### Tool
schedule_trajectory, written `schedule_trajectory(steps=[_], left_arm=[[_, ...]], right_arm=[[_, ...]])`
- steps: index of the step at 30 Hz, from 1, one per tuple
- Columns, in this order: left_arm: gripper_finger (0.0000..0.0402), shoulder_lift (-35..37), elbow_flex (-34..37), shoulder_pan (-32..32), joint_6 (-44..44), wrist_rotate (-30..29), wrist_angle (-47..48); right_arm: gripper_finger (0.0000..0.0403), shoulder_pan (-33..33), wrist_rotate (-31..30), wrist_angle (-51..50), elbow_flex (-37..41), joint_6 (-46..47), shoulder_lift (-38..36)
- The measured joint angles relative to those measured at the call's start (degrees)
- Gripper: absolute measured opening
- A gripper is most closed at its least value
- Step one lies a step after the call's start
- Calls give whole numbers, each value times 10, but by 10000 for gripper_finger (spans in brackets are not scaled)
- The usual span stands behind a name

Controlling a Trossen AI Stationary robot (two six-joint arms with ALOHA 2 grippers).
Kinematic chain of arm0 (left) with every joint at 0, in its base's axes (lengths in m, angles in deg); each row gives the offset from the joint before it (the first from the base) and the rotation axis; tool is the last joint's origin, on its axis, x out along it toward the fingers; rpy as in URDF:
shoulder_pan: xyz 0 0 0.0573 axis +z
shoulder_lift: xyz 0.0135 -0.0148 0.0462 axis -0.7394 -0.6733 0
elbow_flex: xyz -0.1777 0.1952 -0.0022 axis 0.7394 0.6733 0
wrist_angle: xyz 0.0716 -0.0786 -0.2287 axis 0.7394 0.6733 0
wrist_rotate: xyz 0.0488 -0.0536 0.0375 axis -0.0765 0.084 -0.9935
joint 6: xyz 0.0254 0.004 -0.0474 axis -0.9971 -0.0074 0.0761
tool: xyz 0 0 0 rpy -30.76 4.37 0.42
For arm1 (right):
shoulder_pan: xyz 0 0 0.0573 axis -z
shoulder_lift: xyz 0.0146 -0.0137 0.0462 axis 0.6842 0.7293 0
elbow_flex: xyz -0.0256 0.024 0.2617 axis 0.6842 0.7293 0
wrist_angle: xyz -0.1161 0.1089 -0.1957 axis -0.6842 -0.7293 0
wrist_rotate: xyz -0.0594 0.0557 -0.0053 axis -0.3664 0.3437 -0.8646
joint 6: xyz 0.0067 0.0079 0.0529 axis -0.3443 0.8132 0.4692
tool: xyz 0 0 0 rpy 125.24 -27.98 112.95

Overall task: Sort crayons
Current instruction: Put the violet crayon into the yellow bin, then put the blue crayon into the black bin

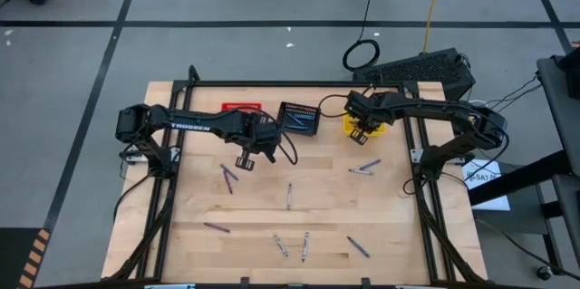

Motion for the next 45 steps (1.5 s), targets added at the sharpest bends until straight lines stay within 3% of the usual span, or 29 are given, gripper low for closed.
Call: schedule_trajectory(steps=[9, 18, 26, 30, 39, 45], left_arm=[[2, 0, 0, 0, 0, 0, 2], [2, 0, 0, -5, 29, 0, 51], [2, 9, 5, -24, 88, 5, 85], [2, 51, 40, -31, 102, 16, 84], [2, 184, 152, -31, 153, 52, 42], [2, 217, 221, -31, 138, 71, 0]], right_arm=[[112, 0, -1, 0, 0, -1, 0], [125, 0, 4, -86, -61, 46, 0], [125, -24, 106, -177, -116, 92, -9], [125, -58, 151, -207, -116, 122, -21], [125, -147, 150, -214, -116, 196, -56], [125, -197, 149, -207, -116, 244, -62]])
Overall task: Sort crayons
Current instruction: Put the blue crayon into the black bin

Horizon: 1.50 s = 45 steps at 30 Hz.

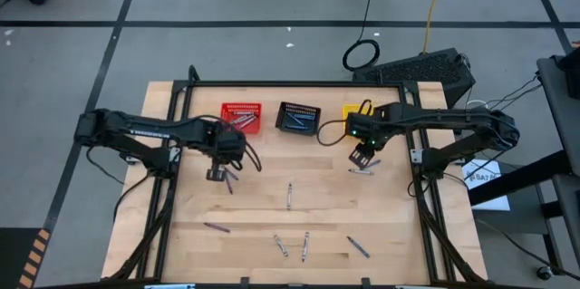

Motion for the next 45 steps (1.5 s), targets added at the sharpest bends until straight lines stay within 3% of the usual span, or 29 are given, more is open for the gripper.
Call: schedule_trajectory(steps=[8, 12, 17, 23, 30, 35, 45], left_arm=[[2, -9, 68, 0, -31, 29, -71], [2, -10, 70, -5, -34, 32, -101], [2, -10, 70, -7, -35, 89, -139], [2, -10, 70, -7, -34, 95, -182], [50, -10, 70, -7, -41, 161, -190], [91, -10, 70, -8, -65, 159, -189], [95, -10, 70, -33, -67, 113, -128]], right_arm=[[125, -42, -1, 15, 0, 39, 0], [125, -54, -2, 21, 0, 56, 0], [125, -67, -3, 21, 0, 76, 0], [125, -84, -24, 24, 0, 96, 0], [125, -98, -31, 24, 0, 103, 0], [125, -101, -32, 24, 0, 116, 0], [125, -101, -49, 25, 0, 111, 0]])
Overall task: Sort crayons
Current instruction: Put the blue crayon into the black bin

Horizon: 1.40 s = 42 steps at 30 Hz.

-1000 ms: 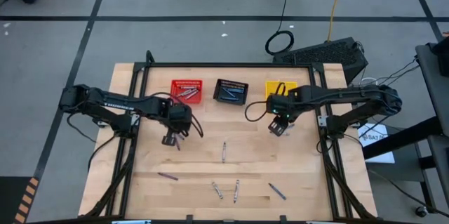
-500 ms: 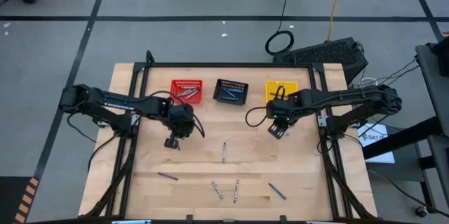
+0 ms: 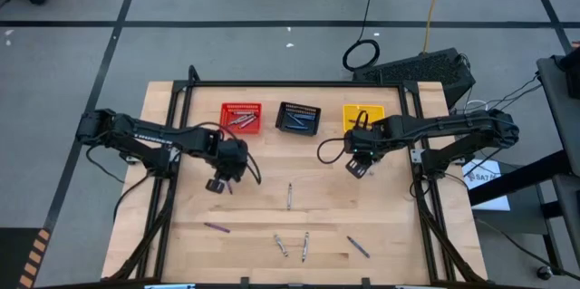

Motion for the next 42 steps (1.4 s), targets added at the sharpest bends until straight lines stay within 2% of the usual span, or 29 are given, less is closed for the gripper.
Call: schedule_trajectory(steps=[4, 9, 16, 24, 28, 34, 38, 42], left_arm=[[96, 0, 0, -2, -7, -2, 0], [96, -2, 4, -1, -12, -3, -5], [96, -25, 46, -3, 2, 1, -42], [96, -61, 47, -2, -22, -18, -61], [96, -88, 47, -1, -27, -45, -79], [95, -124, 43, 1, -27, -44, -84], [76, -131, 43, 1, -39, -46, -85], [31, -132, 43, 1, -48, -57, -88]], right_arm=[[125, 0, -27, 1, 0, 0, 0], [125, 0, -27, 9, 0, 4, 0], [125, 0, -27, 12, 0, 4, 0], [125, 0, -27, 13, 0, 4, 0], [125, 0, -27, 14, 0, 4, 0], [125, 0, -27, 17, 0, 4, 0], [125, 0, -27, 23, 0, 2, 0], [125, 0, -27, 27, 0, 0, 0]])
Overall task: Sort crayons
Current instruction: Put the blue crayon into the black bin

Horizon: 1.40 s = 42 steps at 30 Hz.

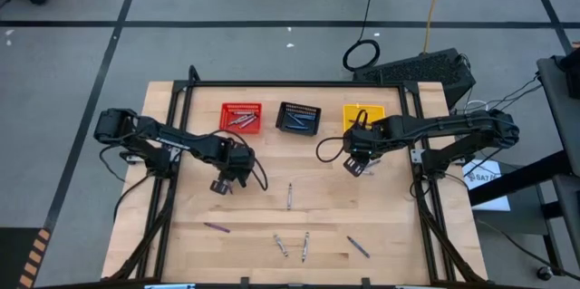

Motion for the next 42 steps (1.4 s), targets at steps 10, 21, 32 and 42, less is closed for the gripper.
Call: schedule_trajectory(steps=[10, 21, 32, 42], left_arm=[[7, -5, -22, 2, -25, -11, 11], [4, -9, -95, 11, -86, -119, -7], [4, -6, -192, 73, -147, -112, -111], [3, -16, -208, 131, -175, -14, -227]], right_arm=[[125, 0, 0, 1, 0, 0, 0], [125, 0, -2, 4, 0, -3, 0], [125, 0, -4, 16, 0, -18, 0], [125, 0, -4, 16, 0, -28, 0]])
